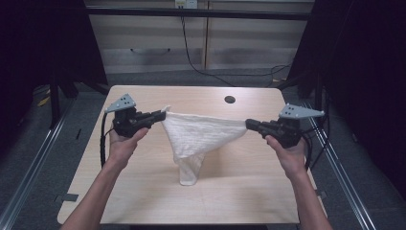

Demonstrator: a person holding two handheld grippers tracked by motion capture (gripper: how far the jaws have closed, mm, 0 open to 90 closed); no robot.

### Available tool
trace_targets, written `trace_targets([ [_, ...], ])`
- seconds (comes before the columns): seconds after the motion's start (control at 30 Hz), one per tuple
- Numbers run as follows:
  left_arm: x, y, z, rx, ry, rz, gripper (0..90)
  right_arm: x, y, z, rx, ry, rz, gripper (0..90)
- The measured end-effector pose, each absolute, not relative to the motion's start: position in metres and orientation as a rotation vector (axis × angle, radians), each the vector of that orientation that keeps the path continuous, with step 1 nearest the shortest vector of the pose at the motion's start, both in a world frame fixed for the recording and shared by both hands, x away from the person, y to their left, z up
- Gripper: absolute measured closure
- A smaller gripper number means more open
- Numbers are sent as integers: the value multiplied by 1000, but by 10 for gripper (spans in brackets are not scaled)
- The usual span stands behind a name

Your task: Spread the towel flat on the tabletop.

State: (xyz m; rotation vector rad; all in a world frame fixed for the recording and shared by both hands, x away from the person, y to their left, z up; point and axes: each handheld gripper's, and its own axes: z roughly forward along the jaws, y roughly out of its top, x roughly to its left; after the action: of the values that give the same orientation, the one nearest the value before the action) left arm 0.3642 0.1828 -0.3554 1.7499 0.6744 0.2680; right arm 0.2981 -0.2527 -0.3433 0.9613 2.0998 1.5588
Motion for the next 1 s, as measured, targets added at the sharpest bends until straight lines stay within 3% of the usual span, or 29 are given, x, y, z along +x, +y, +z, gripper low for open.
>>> trace_targets([
  [0.43,381,181,-295,1698,665,387,871,327,-250,-273,897,2030,1581,889],
  [0.7,413,182,-287,1680,751,422,871,360,-243,-266,960,2057,1551,889],
  [0.77,430,178,-286,1704,785,464,871,385,-243,-269,1036,2065,1587,889],
  [1.0,455,180,-281,1676,797,412,871,421,-240,-274,1117,2033,1553,889],
])
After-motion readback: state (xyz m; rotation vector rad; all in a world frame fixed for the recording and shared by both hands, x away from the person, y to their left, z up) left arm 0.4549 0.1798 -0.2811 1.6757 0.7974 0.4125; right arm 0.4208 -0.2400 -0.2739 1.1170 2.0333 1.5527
